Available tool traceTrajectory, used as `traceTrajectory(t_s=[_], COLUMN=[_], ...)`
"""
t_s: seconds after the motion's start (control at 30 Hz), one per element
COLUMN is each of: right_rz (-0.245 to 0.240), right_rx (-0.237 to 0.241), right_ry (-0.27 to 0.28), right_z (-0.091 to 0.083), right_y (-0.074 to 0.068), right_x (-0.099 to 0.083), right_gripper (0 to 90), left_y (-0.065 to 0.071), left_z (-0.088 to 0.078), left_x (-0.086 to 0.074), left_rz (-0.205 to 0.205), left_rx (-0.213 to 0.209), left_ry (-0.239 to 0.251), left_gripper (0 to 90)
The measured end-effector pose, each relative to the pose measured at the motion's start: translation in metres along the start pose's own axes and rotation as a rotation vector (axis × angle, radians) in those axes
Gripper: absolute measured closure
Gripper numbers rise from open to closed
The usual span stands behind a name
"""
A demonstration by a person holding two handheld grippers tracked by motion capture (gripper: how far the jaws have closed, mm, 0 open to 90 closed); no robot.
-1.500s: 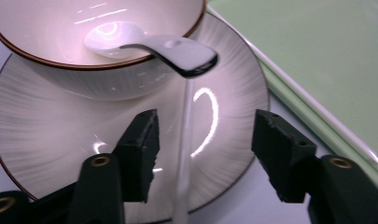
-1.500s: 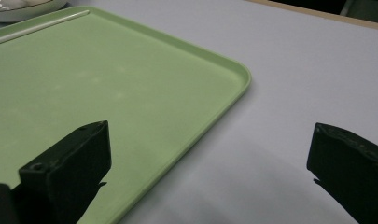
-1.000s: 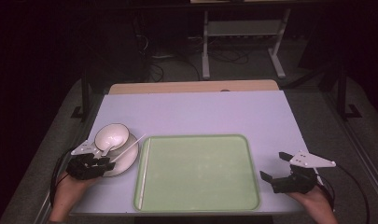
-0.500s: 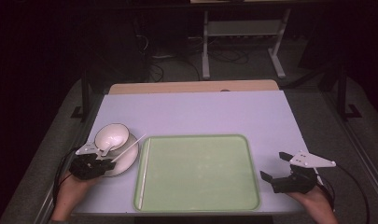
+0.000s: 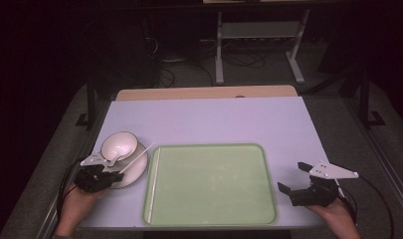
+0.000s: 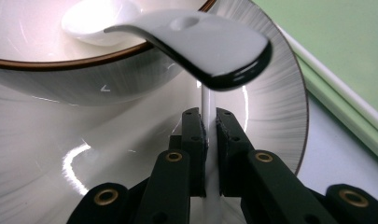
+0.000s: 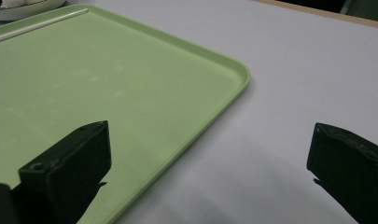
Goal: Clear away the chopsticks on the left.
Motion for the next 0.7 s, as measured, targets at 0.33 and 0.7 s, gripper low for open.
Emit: traceTrajectory(t_s=[0.33,0.7], right_rz=[0.001,0.000], right_rx=[0.000,0.001], right_ry=[-0.002,0.000], right_z=[0.000,0.000], right_y=[0.000,0.000], right_x=[0.000,0.000], right_gripper=[0.0,0.0], left_y=[0.012,0.030], left_z=[-0.003,-0.003], left_x=[0.009,0.020], left_rz=[0.029,0.061], left_rx=[-0.027,-0.073], left_ry=[0.031,0.066], left_gripper=[83.5,83.7])
Point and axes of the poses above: each handheld gripper's, and its own axes: z roughly forward along the jaws, x roughly out of its top, y roughly to its right, the point moved 8 cm from there along z, roughly forward along the jaws, and after that the axes turned 13 degrees about -x, right-handed, at the moved point
